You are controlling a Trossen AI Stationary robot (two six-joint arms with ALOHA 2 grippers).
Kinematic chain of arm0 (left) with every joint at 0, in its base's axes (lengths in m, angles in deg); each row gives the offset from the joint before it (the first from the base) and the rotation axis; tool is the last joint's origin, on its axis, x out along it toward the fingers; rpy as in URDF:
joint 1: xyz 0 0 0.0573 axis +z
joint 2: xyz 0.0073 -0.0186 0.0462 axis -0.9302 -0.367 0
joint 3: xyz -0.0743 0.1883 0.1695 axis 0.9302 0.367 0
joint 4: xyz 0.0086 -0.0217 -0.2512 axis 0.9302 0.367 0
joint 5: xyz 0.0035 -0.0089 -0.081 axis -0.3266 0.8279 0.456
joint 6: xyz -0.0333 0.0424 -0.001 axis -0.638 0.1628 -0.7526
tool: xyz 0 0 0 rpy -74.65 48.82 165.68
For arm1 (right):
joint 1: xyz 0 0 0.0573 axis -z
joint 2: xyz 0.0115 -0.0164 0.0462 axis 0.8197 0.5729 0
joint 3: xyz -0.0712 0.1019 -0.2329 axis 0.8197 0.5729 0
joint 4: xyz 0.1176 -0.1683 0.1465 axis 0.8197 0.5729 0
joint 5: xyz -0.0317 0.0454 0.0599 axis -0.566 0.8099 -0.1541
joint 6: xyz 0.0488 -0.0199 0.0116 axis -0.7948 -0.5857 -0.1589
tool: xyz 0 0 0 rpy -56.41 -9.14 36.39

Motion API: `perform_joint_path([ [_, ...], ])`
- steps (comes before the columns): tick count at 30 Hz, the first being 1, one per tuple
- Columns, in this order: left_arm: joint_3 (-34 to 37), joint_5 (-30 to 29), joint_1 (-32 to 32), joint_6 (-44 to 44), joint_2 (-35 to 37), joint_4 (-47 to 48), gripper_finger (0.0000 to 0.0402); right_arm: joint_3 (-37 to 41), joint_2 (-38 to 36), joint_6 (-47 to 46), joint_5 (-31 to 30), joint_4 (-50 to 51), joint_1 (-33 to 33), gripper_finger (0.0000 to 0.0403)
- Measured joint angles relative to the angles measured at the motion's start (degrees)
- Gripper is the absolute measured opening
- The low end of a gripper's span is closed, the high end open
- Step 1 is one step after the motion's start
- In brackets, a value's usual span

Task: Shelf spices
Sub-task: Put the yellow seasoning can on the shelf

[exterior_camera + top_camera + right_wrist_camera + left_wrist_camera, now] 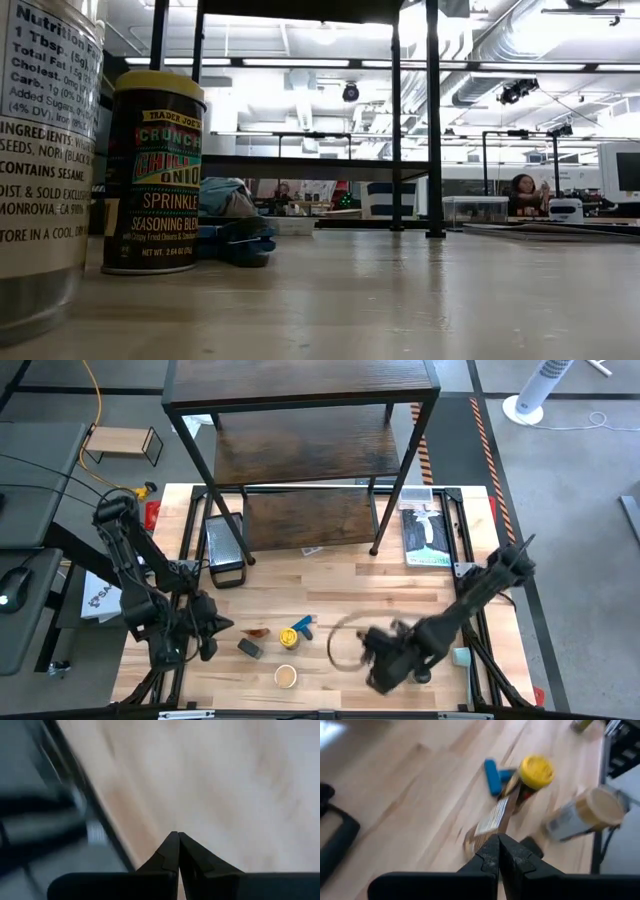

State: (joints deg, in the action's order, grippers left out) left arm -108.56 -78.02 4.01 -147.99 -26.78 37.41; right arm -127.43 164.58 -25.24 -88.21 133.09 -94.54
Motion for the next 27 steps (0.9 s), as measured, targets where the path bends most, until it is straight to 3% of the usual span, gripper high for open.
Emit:
perform_joint_path([
  [4, -3.6, -2.9, 1.3, 0.0, 2.6, 7.6, 0.0000, -0.3, -6.1, -1.9, -16.9, 6.7, 1.9, 0.0000],
  [7, -7.1, -8.8, 2.7, 0.1, 4.4, 12.1, 0.0000, -0.2, -10.4, -6.6, -27.3, 13.9, 3.6, 0.0000],
  [10, -9.8, -13.7, 4.3, 2.7, 5.2, 14.0, 0.0000, 0.1, -13.5, -7.9, -34.4, 17.5, 5.3, 0.0000],
  [15, -10.4, -13.0, 7.0, 5.4, 5.0, 14.4, 0.0000, 0.1, -16.7, 0.2, -33.9, 18.0, 8.2, 0.0000],
  [21, -10.4, -11.3, 7.6, 5.5, 4.9, 14.1, 0.0000, 0.1, -16.9, 1.9, -32.7, 17.2, 9.1, 0.0000],
  [23, -10.4, -6.8, 7.6, 6.4, 4.9, 12.0, 0.0000, 0.1, -16.8, 3.3, -30.7, 15.2, 9.4, 0.0000],
  [27, -10.4, 11.3, 7.6, 16.8, 4.9, 5.3, 0.0006, 0.1, -16.7, 9.6, -28.3, 10.6, 10.3, 0.0000],
])
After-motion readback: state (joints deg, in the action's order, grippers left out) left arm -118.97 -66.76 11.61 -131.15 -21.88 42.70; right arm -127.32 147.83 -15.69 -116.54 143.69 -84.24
